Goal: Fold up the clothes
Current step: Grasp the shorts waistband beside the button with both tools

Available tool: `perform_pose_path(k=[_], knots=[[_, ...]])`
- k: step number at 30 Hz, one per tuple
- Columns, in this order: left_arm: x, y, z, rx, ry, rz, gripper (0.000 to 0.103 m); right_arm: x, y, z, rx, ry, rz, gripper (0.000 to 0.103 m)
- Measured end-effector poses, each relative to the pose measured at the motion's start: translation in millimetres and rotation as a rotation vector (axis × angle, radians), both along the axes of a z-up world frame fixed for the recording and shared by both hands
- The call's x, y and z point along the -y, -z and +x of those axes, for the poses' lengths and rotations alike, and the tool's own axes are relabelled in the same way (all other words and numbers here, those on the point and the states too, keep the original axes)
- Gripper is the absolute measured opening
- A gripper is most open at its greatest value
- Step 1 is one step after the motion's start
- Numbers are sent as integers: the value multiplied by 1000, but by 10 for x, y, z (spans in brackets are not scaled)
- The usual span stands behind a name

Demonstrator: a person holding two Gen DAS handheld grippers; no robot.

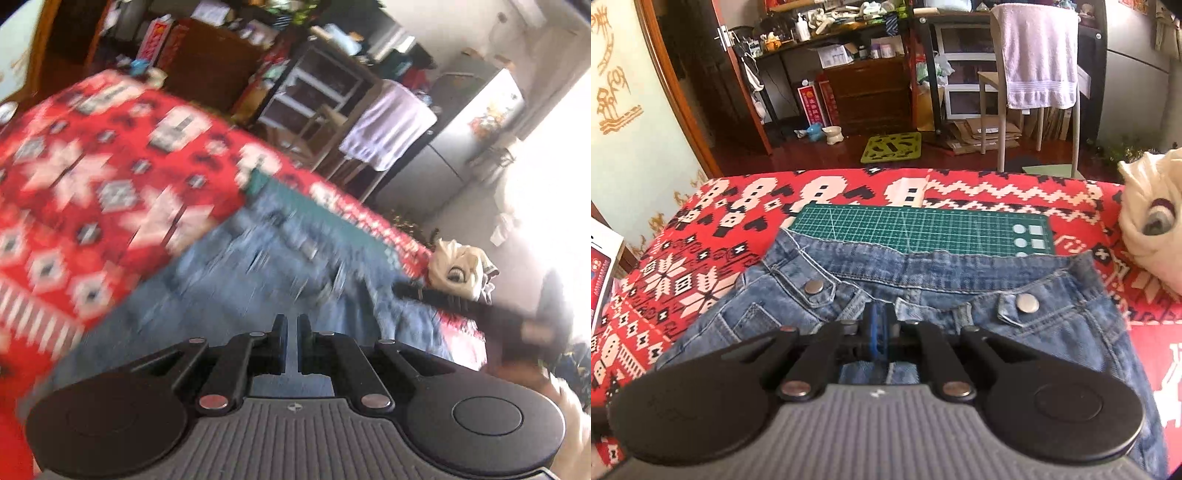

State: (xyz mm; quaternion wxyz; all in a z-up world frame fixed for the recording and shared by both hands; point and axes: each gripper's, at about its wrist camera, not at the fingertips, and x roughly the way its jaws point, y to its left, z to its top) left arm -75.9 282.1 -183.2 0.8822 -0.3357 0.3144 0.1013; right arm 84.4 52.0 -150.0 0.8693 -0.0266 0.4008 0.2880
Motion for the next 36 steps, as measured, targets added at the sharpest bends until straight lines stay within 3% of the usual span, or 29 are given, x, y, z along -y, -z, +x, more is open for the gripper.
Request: perform_pose_path(k=[4, 8, 15, 22, 27, 32, 36], knots=[[-82, 0, 483, -34, 40, 33, 3, 193, -5, -43, 6, 10, -5, 5], [-52, 71, 793, -46, 92, -15, 3, 294, 98, -32, -7, 6, -16, 9], [219, 185, 1049, -77, 172, -19, 3, 74, 275, 63, -16, -32, -2, 9], [284, 292, 1099, -87, 190, -69, 3, -180, 378, 241, 31, -62, -78, 8], [367, 292, 1118, -51, 255, -133, 5, 62, 325, 400, -54, 0, 73, 8], [547, 371, 1227, -72, 298, -145, 6, 403, 218, 257, -72, 29, 113, 9], [632, 412, 1291, -92, 309, -124, 14, 653, 212, 97, -88, 60, 138, 9]])
